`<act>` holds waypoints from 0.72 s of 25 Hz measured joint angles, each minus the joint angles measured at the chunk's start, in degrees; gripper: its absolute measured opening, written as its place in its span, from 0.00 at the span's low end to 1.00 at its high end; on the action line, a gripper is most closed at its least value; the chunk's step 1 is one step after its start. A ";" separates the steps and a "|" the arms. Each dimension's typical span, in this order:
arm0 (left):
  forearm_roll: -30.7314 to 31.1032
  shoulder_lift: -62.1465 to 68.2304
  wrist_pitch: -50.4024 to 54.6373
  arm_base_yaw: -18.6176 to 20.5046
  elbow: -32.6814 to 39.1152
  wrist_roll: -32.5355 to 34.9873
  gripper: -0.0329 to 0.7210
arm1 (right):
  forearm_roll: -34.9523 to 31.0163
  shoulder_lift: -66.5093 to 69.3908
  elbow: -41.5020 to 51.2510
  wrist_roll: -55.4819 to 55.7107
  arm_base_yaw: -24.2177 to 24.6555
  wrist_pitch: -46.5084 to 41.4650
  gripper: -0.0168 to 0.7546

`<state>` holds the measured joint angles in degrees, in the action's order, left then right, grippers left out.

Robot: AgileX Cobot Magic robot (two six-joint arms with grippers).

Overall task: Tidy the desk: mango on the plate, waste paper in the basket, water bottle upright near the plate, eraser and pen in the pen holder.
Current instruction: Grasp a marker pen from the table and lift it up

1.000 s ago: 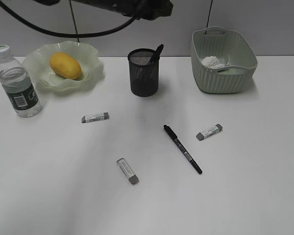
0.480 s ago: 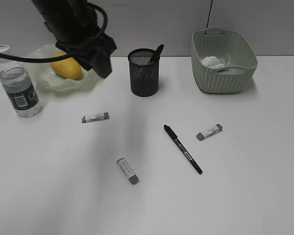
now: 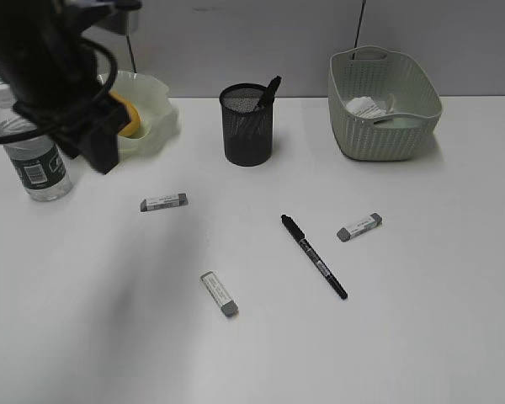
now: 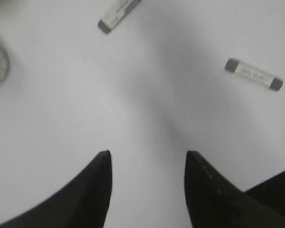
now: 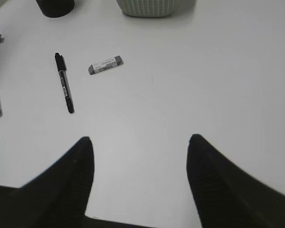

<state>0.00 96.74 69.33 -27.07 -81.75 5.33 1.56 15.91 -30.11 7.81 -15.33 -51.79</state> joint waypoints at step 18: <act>-1.87 -64.49 -13.65 11.51 43.93 -0.18 0.55 | -0.32 23.79 -3.57 -5.30 0.00 4.94 0.66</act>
<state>-1.87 32.26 55.68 -15.56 -37.82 5.15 1.23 39.70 -33.68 2.51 -15.33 -46.85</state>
